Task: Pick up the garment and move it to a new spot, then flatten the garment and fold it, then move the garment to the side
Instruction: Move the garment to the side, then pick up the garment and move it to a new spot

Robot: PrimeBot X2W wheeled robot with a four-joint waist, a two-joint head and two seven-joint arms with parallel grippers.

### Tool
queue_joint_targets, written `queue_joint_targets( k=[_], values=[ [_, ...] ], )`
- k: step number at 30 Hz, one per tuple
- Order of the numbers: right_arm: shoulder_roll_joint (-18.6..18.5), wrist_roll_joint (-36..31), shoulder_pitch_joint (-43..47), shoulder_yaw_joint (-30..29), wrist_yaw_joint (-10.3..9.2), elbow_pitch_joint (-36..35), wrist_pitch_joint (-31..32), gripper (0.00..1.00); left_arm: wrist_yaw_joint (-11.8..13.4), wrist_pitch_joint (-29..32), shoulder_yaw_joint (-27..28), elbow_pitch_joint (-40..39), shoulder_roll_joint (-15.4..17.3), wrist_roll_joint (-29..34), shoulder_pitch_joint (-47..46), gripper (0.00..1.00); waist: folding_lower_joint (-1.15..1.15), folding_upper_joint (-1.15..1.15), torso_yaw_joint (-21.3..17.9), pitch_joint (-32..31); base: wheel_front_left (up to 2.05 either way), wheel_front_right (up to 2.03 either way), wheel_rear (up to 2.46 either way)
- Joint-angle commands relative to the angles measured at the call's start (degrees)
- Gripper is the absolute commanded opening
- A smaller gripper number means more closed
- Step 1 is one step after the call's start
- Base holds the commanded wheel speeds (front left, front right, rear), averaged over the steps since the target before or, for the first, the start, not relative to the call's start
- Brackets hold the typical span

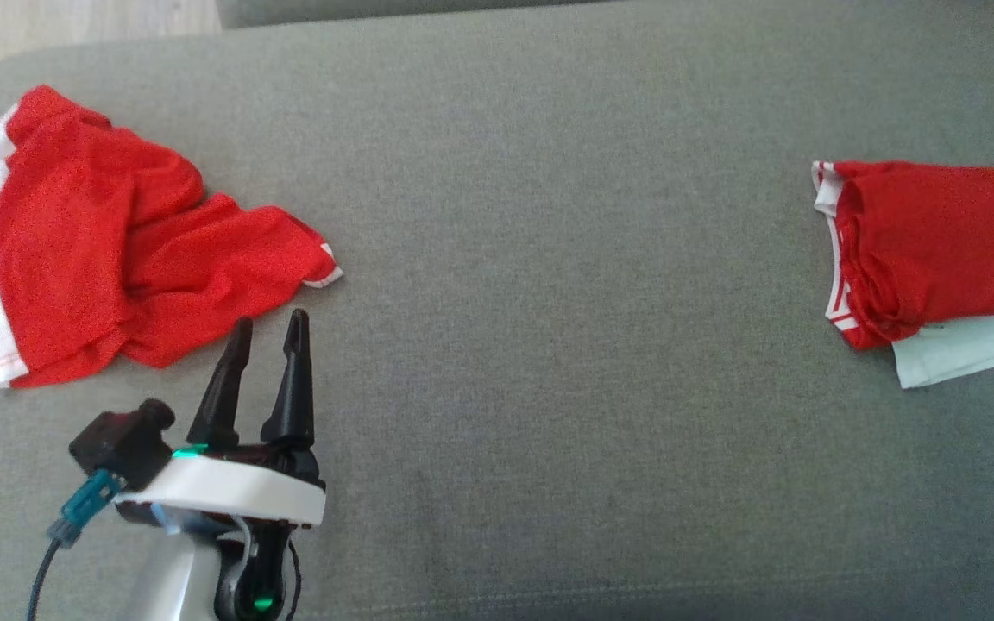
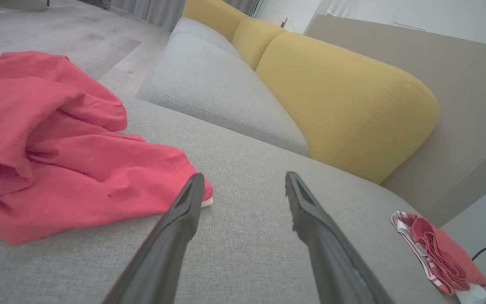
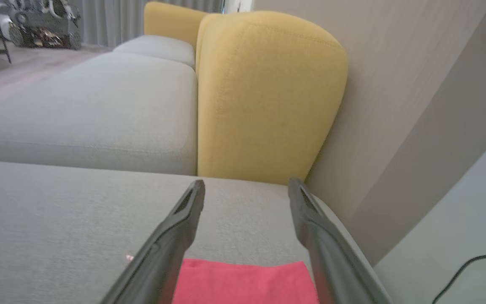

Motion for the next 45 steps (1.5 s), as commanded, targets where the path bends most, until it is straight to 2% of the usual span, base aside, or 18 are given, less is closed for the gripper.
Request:
queue_joint_targets(
  k=[1,6,7,9,18,32,45],
  values=[
    [0.4,0.6,0.6,1.5,-0.05,-3.0,-1.1,1.00,-0.3,-0.5,1.4,-1.4,0.1,-0.7,-0.8,1.00,0.00,0.00,0.3,-1.5,0.00,0.00,0.00],
    [5.4,2.3,2.5,4.5,-0.05,-5.0,-4.0,1.00,-0.3,-0.5,1.9,-2.0,0.1,-1.3,0.2,1.00,0.00,0.00,0.8,-4.7,0.00,0.00,0.00],
    [7.7,3.1,4.0,6.1,-0.05,-5.8,-5.3,1.00,-0.3,-0.5,1.9,-2.4,0.1,-1.4,0.7,1.00,0.00,0.00,1.0,-6.0,0.00,0.00,0.00],
    [9.7,3.8,5.8,7.5,-0.05,-6.7,-6.9,1.00,-0.1,-0.5,1.9,-2.8,0.1,-1.5,1.2,1.00,0.00,0.00,1.4,-7.3,0.00,0.00,0.00],
    [15.8,4.9,16.0,10.5,-0.05,-7.5,-14.3,1.00,1.0,-0.5,0.7,-3.8,0.1,-1.6,4.5,1.00,0.00,0.00,2.5,-12.4,0.00,0.00,0.00],
    [16.7,10.3,26.6,13.2,-0.05,-5.4,-20.8,1.00,1.2,-0.5,-0.4,-2.5,0.1,0.0,7.7,1.00,0.00,0.00,2.9,-14.3,0.00,0.00,0.00],
    [16.7,11.5,27.1,13.4,-0.05,-3.8,-22.5,1.00,1.7,-0.5,-0.5,-2.9,0.1,-0.2,7.8,1.00,0.00,0.00,2.2,-14.5,0.00,0.00,0.00]
  ],
)
